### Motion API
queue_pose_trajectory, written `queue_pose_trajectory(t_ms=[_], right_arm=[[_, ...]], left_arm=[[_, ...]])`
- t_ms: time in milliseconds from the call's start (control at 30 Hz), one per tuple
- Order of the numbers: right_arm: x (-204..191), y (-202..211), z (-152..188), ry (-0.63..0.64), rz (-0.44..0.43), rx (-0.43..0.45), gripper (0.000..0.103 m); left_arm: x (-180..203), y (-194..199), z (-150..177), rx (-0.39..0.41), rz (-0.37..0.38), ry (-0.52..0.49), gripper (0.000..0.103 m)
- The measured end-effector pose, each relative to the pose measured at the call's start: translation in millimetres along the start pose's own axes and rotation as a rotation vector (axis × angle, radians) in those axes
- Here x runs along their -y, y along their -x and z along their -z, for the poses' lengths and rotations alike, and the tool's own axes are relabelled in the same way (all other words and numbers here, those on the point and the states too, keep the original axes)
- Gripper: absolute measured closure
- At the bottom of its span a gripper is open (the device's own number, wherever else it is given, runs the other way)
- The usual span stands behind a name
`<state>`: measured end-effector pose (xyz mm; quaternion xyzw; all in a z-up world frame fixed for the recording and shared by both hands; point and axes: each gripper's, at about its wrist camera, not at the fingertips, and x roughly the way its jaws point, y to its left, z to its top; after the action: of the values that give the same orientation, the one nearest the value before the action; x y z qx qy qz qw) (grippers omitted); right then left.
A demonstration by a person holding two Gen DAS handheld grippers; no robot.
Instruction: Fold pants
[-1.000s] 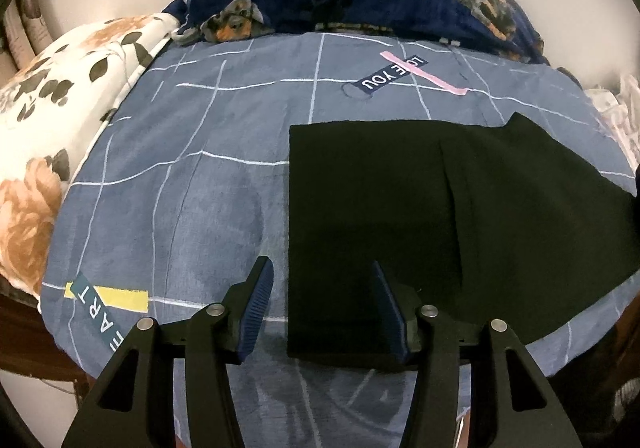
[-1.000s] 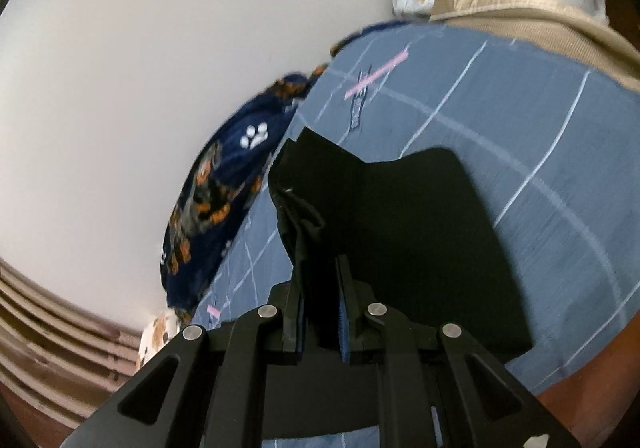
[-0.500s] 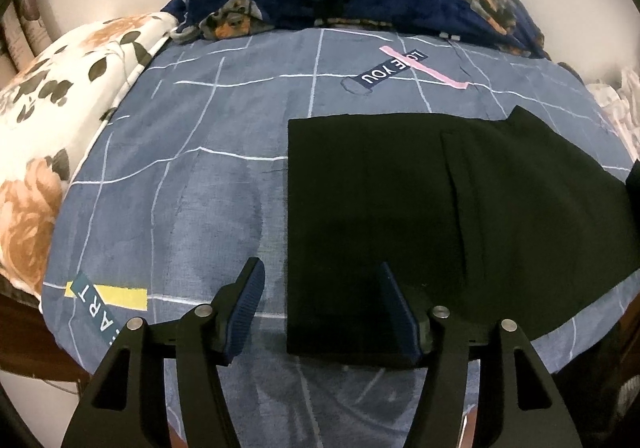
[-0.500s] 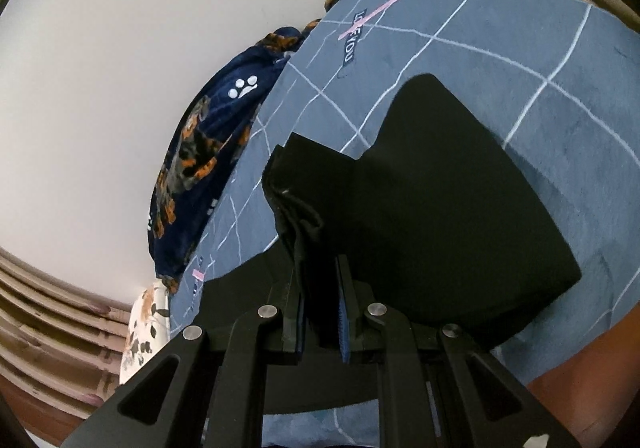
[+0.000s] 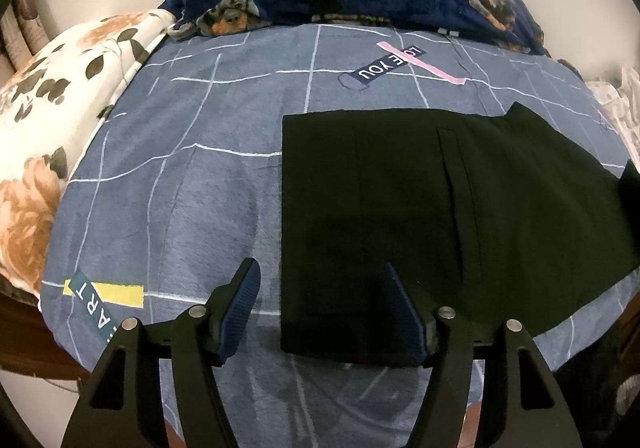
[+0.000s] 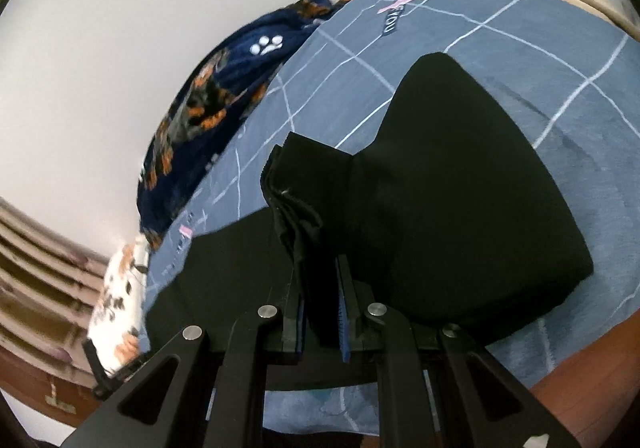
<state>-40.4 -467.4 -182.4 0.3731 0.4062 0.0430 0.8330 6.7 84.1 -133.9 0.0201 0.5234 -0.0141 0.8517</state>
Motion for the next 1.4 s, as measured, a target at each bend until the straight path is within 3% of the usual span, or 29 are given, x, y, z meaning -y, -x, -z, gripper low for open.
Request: queue_pose_trajectory(t_ms=[933, 1167, 1300, 1400], right_arm=[[-37.8, -43.8, 30.6, 0.157, 0.012, -0.153, 0.085], [-43.1, -46.7, 33.7, 0.177, -0.016, -0.177, 0.071], [-47.7, -46.8, 35.7, 0.177, -0.081, -0.195, 0.047], [-49.8, -49.1, 38.0, 0.153, -0.174, -0.231, 0.042]], left_arm=[[7.6, -10.9, 2.9, -0.051, 0.02, -0.021, 0.035], [9.6, -13.7, 5.0, -0.066, 0.021, -0.027, 0.035], [8.5, -13.9, 4.5, -0.068, 0.022, -0.019, 0.03], [9.0, -14.0, 4.2, -0.067, 0.022, -0.018, 0.028]])
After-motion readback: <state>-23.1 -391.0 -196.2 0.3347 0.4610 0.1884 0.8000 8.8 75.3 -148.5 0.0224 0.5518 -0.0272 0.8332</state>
